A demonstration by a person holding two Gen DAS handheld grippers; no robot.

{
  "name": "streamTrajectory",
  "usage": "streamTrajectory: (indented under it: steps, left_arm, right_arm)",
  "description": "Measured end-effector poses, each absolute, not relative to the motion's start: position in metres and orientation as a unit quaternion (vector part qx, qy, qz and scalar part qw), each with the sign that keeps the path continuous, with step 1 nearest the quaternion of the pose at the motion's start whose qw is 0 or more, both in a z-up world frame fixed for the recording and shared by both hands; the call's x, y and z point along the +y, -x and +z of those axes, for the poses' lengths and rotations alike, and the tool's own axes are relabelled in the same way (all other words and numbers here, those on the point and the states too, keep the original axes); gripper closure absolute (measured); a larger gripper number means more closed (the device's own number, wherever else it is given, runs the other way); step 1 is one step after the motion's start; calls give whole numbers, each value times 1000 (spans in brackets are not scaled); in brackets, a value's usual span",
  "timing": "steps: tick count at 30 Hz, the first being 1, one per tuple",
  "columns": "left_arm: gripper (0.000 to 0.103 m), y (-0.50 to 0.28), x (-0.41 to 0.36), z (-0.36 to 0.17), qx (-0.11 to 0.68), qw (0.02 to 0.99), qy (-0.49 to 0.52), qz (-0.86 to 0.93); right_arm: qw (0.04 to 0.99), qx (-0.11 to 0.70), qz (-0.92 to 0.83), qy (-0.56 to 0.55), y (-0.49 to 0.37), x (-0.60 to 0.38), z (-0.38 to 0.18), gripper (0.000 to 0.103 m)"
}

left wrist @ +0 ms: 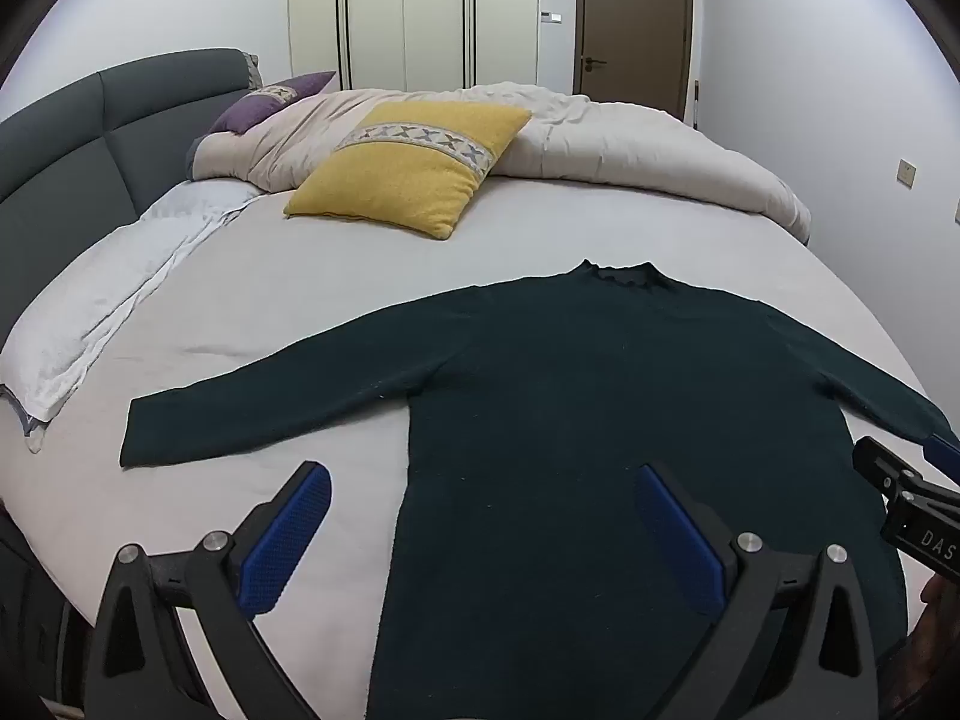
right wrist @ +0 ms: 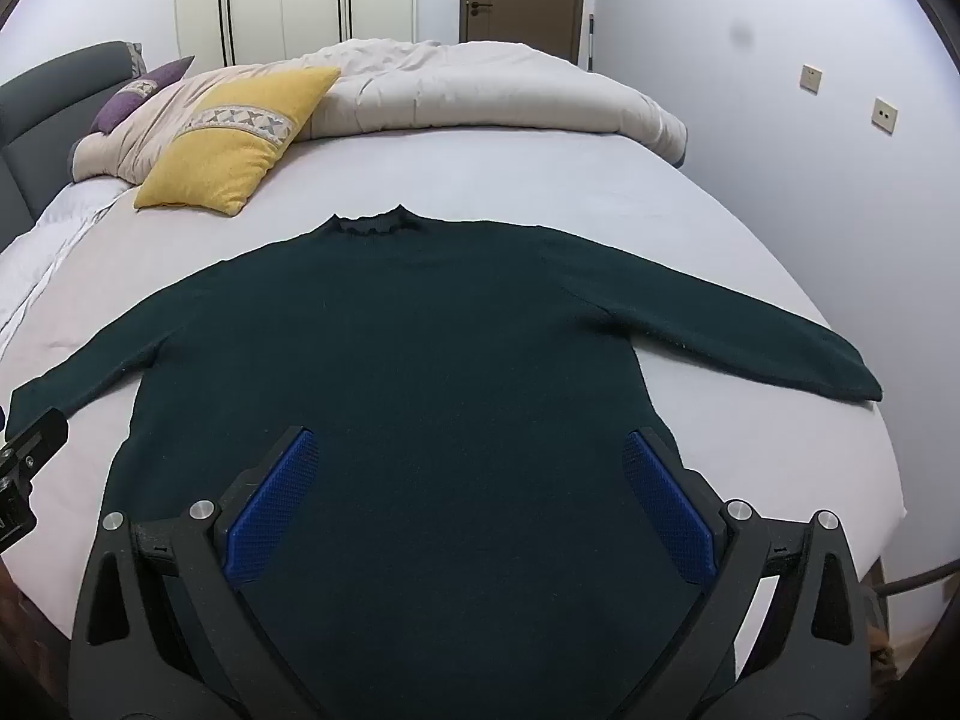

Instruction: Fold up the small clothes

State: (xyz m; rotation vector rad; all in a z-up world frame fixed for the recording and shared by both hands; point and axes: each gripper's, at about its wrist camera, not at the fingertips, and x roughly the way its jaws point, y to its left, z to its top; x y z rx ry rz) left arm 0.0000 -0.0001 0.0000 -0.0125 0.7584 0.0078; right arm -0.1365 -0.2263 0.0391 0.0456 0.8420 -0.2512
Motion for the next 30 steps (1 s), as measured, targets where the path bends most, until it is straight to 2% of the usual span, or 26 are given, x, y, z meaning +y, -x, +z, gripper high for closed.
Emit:
streamTrajectory:
  steps: [30]
  left_arm:
    - [0,3,5,0,365,931,4,8]
  right_arm:
    - [903,413,-117,-15,133,-219,31,0]
